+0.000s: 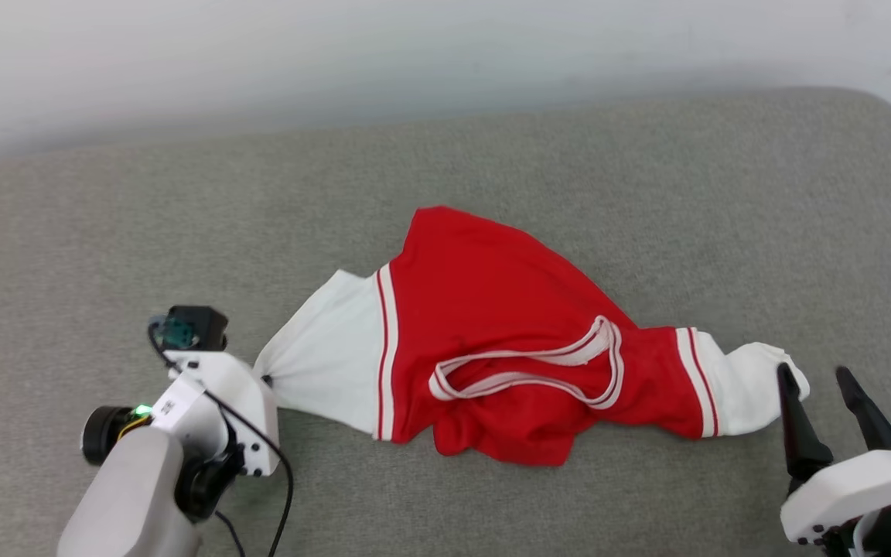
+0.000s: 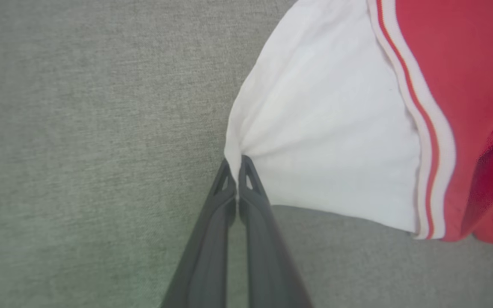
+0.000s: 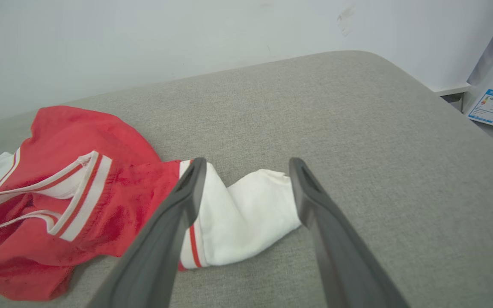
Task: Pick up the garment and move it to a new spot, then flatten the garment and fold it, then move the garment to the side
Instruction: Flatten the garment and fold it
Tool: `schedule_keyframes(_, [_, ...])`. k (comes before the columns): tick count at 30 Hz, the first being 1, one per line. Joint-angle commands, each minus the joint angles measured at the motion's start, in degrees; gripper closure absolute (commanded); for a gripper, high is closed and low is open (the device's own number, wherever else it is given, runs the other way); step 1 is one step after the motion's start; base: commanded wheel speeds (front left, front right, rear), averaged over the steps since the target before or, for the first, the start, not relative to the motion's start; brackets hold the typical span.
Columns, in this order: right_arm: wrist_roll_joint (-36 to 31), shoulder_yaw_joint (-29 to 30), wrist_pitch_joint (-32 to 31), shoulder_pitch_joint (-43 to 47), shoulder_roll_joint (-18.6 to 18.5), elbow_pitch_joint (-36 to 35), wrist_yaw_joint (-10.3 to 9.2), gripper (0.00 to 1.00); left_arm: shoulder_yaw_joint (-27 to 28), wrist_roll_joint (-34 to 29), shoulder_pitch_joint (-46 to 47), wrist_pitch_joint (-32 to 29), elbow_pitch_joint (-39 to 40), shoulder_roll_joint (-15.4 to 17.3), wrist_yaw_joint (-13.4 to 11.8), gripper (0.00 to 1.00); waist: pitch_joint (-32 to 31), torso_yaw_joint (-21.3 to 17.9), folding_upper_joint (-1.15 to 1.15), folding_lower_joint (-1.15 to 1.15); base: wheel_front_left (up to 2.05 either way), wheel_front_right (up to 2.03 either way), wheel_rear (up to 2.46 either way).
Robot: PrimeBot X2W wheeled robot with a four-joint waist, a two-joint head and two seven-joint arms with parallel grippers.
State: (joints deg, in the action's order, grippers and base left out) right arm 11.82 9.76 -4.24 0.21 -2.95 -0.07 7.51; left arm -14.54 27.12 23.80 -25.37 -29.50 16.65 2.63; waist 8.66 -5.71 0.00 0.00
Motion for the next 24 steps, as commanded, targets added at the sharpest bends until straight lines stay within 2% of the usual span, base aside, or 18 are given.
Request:
schedule_keyframes(1, [0.24,0.37,-0.17,0.39,0.1,0.15,-0.04,0.0,0.3,0.28,-0.84,0.39,0.48,0.41,-0.28,1.0,-1.27,1.04,0.0,0.0,0.0,0.0,0.0])
schedule_keyframes(8, [1.87,5.3,-8.23,-0.1,-1.83,5.92,-0.04,0.0,1.94,0.91,-8.47,-0.47,10.51,2.54,-3.33,1.0,-3.88,3.15,0.0,0.0,0.0,0.0,0.0])
schedule_keyframes(9, [3.59,5.85,-13.6,-2.32,-4.46,9.24,-0.04,0.0,2.14,0.91,-10.95,-1.63,15.25,3.35,-4.39,1.0,-4.08,3.92,0.0,0.0,0.0,0.0,0.0])
schedule_keyframes(11, [4.56,5.47,-16.87,-3.99,-6.68,11.29,-0.04,0.0,2.13,0.94,-12.1,-2.6,18.28,3.73,-5.16,1.0,-3.89,4.43,0.0,0.0,0.0,0.0,0.0])
schedule_keyframes(19, [8.17,-1.41,-28.57,-13.88,-14.03,19.07,-0.04,0.0,1.86,0.79,-11.91,-4.92,26.04,3.97,-6.76,1.0,-0.54,5.84,0.0,0.0,0.0,0.0,0.0])
schedule_keyframes(24, [10.03,-6.74,-31.9,-18.79,-16.92,22.76,-0.04,0.0,1.3,0.54,-10.16,-5.06,27.72,3.66,-6.89,1.0,2.44,6.58,0.0,0.0,0.0,0.0,0.0])
